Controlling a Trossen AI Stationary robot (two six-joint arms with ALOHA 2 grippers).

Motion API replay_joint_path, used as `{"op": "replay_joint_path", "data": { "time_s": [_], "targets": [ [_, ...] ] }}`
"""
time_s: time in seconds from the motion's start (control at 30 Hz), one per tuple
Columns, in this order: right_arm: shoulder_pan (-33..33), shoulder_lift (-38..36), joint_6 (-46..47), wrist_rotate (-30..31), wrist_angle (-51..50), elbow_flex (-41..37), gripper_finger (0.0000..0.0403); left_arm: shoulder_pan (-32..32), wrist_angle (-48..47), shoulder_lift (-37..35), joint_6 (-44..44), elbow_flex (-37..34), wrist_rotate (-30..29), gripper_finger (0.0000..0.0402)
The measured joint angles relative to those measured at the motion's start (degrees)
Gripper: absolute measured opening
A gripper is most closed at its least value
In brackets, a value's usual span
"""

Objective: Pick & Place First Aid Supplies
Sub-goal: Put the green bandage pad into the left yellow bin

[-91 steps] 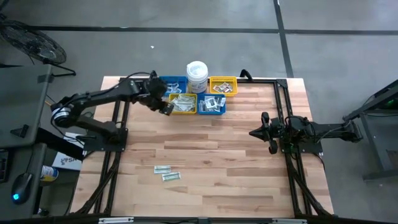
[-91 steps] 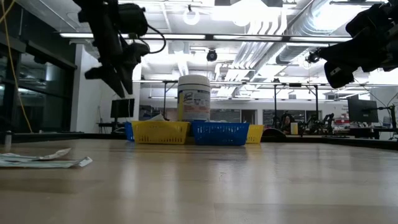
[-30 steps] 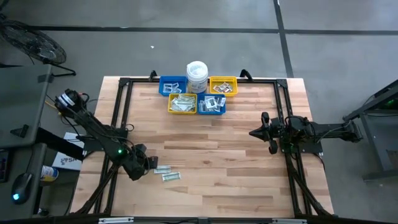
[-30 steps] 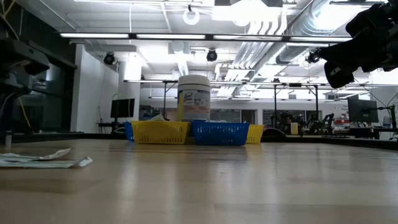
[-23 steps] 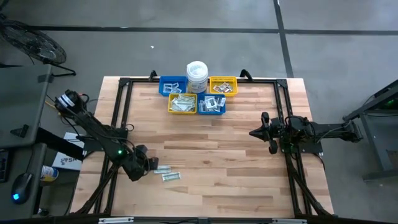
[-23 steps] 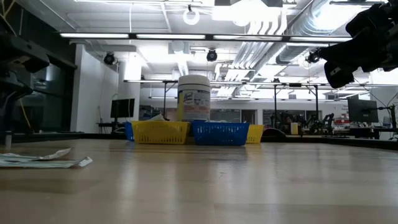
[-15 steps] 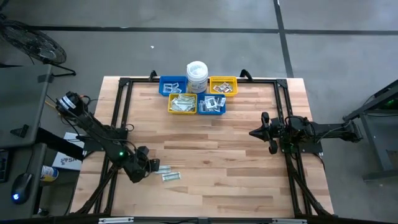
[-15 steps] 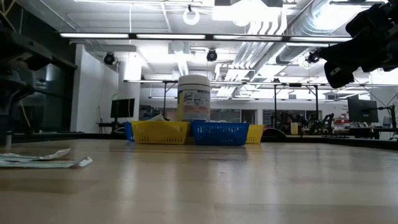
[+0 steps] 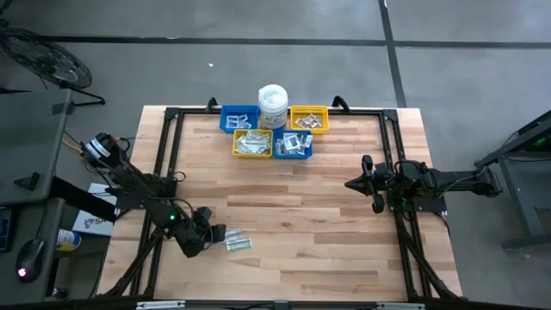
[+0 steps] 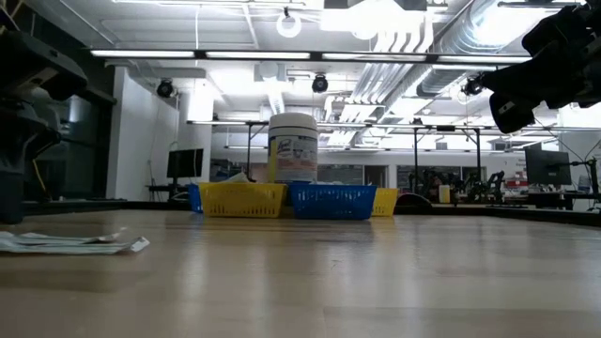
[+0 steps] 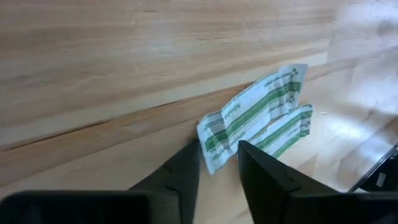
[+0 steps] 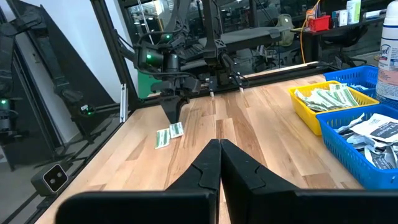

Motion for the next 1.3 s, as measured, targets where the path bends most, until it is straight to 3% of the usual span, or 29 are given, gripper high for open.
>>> {"op": "replay_joint_path", "data": {
  "time_s": [0.3, 0.6, 1.0, 1.3],
  "targets": [
    [0.01, 0.0, 0.0, -0.02, 0.0, 0.0, 0.0, -0.09, -1.72, 0.18, 0.45, -0.09, -0.29, 0.0006],
    [0.02, 0.0, 0.0, -0.02, 0.0, 0.0, 0.0, -0.09, -1.36, 0.34, 2.59, -0.01, -3.52, 0.0001],
    [0.01, 0.0, 0.0, 0.0, 0.0, 0.0, 0.0, 0.09, -2.3, 0.48, 9.8, 4.51, -14.19, 0.0],
    [0.02, 0.0, 0.0, -0.02, 0.0, 0.0, 0.0, 0.46, -2.12, -1.12, 20.77, 8.83, -19.61, 0.0]
  ]
}}
